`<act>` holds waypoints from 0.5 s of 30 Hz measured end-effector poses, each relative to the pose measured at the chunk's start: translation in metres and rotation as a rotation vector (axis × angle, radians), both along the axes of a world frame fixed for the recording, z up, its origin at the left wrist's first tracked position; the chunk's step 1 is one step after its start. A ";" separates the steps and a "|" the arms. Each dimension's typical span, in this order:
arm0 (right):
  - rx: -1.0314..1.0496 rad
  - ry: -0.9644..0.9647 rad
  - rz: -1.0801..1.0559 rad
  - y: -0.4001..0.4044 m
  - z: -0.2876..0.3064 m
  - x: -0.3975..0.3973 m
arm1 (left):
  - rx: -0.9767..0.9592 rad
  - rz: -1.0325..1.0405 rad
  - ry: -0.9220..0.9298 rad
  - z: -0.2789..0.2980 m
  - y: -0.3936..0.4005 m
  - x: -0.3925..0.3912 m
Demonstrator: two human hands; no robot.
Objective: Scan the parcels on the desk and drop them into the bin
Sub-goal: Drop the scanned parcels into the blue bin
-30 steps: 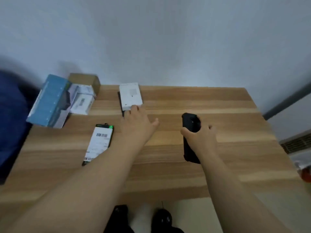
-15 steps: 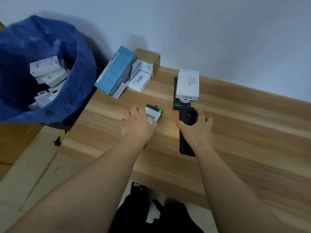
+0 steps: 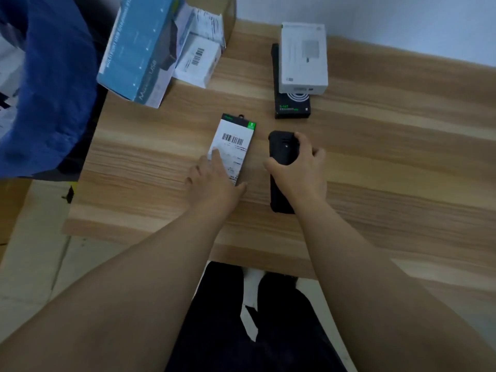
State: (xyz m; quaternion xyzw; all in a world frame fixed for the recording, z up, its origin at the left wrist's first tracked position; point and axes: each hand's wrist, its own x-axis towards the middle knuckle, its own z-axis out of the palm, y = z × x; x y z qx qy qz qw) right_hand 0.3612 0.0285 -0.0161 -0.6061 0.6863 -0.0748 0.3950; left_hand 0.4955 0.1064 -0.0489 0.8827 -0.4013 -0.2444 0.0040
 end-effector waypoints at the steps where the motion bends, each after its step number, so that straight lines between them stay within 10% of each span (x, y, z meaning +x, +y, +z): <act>1: 0.002 0.004 -0.002 0.000 -0.004 -0.001 | 0.017 0.006 0.006 -0.004 0.000 0.000; 15: 0.004 0.001 0.108 0.006 -0.005 -0.036 | -0.035 0.029 -0.084 0.001 -0.007 -0.008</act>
